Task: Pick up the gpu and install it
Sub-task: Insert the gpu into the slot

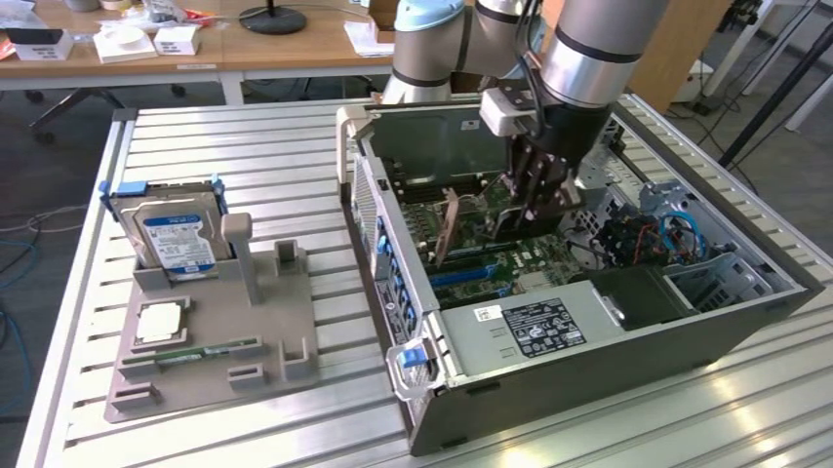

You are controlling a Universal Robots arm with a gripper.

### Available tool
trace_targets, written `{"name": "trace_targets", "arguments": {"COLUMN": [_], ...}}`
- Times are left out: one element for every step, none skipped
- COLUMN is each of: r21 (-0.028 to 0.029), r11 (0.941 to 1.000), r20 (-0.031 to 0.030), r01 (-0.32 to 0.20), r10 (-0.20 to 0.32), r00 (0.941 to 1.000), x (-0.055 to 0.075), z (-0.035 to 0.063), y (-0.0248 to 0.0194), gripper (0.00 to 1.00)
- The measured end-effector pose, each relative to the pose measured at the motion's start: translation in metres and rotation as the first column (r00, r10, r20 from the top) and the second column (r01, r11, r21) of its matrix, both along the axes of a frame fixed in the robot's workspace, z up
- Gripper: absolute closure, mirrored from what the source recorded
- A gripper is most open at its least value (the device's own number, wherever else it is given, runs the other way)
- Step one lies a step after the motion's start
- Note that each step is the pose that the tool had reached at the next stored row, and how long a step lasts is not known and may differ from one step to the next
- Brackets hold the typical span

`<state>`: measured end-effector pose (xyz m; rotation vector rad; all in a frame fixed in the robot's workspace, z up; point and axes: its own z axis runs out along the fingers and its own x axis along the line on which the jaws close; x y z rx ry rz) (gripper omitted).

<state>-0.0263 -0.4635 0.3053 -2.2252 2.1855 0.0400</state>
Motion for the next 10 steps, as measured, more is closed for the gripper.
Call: {"name": "trace_targets", "arguments": {"r21": [0.0002, 0.0004, 0.0006, 0.0009, 0.001, 0.001, 0.0011, 0.001, 0.001, 0.001], "r11": [1.0, 1.0, 1.0, 1.0, 1.0, 1.0, 1.0, 1.0, 1.0, 1.0], "r20": [0.0001, 0.0001, 0.0001, 0.0001, 0.0001, 0.0, 0.0, 0.0, 0.0, 0.0], "r01": [0.0, 0.0, 0.0, 0.0, 0.0, 0.0, 0.0, 0.0, 0.0, 0.0], "r10": [0.0, 0.0, 0.0, 0.0, 0.0, 0.0, 0.0, 0.0, 0.0, 0.0], "r00": [1.0, 1.0, 1.0, 1.0, 1.0, 1.0, 1.0, 1.0, 1.0, 1.0], "x": [0.0, 0.0, 0.0, 0.0, 0.0, 0.0, 0.0, 0.0, 0.0, 0.0], "z": [-0.0009, -0.0018, -0.0026, -0.0034, -0.0041, -0.0045, -0.0046, -0.0046, -0.0046, -0.0046], "y": [0.0, 0.0, 0.0, 0.0, 0.0, 0.0, 0.0, 0.0, 0.0, 0.0], "gripper": [0.74, 0.74, 0.74, 0.74, 0.74, 0.74, 0.74, 0.74, 0.74, 0.74]}}
